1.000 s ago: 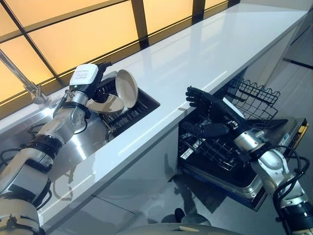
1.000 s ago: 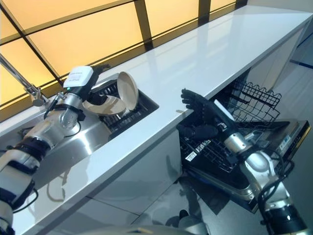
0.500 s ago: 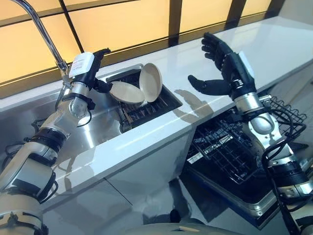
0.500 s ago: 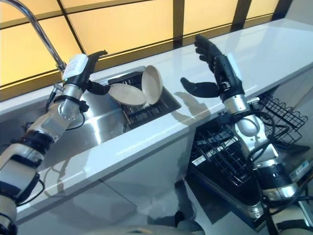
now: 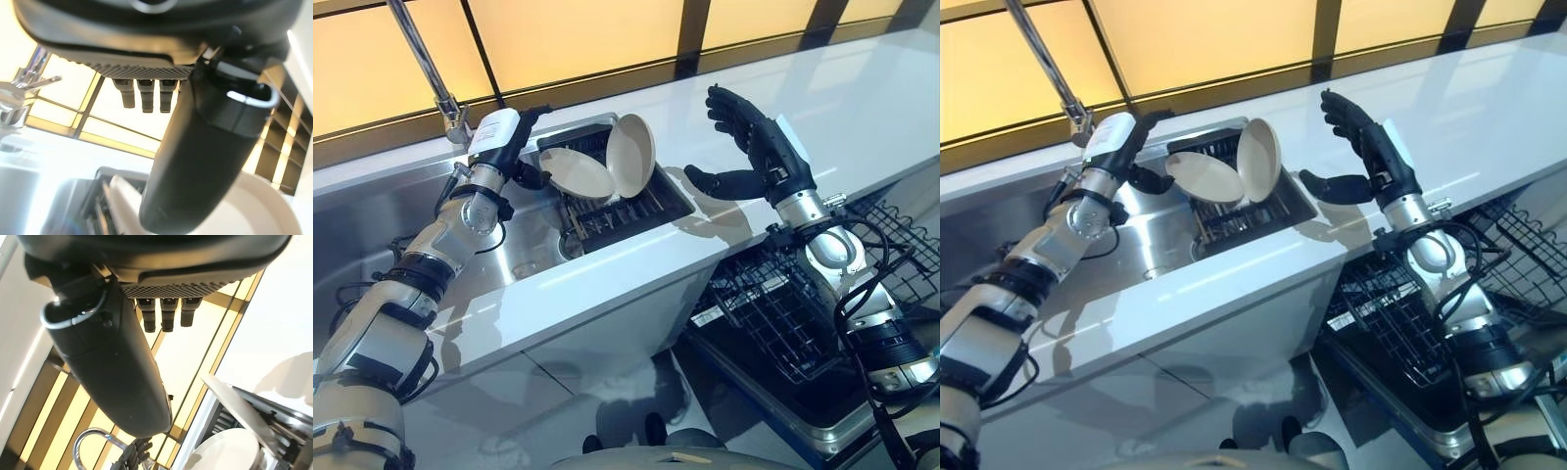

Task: Pick up plates and place into dishwasher.

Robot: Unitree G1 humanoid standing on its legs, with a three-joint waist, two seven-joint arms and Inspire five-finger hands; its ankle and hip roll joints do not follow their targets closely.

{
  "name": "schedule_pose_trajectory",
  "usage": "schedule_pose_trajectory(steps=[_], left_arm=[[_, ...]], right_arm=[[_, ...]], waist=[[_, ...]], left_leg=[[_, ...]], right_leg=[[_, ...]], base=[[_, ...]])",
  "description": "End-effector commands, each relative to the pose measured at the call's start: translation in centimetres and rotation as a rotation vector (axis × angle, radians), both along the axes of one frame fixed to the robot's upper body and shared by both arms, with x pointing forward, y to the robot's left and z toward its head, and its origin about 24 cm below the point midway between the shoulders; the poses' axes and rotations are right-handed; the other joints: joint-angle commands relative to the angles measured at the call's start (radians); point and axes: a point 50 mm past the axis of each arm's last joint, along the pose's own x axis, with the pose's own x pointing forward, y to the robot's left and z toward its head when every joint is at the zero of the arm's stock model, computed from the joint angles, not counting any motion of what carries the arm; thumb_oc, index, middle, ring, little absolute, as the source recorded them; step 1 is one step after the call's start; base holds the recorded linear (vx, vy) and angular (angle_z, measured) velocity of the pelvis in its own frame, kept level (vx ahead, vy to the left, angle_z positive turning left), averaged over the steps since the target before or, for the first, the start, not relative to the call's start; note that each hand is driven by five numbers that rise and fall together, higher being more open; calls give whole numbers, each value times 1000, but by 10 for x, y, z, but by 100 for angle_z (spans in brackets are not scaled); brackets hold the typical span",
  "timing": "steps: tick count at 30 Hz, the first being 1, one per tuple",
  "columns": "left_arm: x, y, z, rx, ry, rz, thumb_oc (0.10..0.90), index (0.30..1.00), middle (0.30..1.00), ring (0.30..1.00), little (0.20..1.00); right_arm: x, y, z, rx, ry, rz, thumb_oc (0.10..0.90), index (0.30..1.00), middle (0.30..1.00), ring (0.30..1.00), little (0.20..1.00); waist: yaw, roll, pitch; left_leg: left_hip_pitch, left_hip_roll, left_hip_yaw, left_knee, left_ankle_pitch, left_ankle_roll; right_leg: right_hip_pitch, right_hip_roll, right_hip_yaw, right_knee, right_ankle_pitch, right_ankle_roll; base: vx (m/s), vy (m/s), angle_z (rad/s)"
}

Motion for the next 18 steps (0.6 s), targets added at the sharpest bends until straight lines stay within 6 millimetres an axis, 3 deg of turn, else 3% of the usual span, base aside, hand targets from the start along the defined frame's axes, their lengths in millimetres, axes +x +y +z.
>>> schedule_pose_trajectory(steps=[1,3,5,9,12,18], left_arm=[[-7,-13,49,1,-231,-111,800,900,900,900,900],[-8,-19,48,-4,-233,-131,800,900,900,900,900],[-8,-23,47,0,-232,-150,800,900,900,900,900],[-3,-21,64,16,-209,-152,800,900,900,900,900],[-1,-29,64,9,-197,-160,800,900,900,900,900],[-3,-32,55,40,-180,-166,800,900,900,900,900]], right_arm=[[-16,-10,61,40,-331,-23,800,900,900,900,900],[-17,-11,59,37,-346,-51,800,900,900,900,900],[-19,-12,60,41,-353,-69,800,900,900,900,900],[-19,-16,68,65,-359,-58,800,900,900,900,900],[-20,-15,63,71,-344,-52,800,900,900,900,900],[-22,-17,57,66,-337,-67,800,900,900,900,900]], waist=[[31,40,-91],[27,30,-72],[29,22,-71],[25,56,-114],[22,69,-151],[22,78,-168]], left_leg=[[-60,-8,-8,119,-25,43],[-72,-30,-26,-67,42,42],[-69,-35,-29,-63,12,56],[51,-40,-52,-278,18,70],[62,-47,-53,-278,-5,80],[80,-42,-29,-278,-22,97]], right_leg=[[32,36,-27,-9,-5,25],[44,19,-54,-7,0,28],[43,4,-75,-4,-9,34],[38,4,-130,-9,-35,53],[25,0,-142,-9,-42,62],[5,-4,-149,48,-76,66]], base=[[32,96,47],[9,82,23],[84,96,31],[158,160,-5],[175,168,-25],[106,110,-8]])
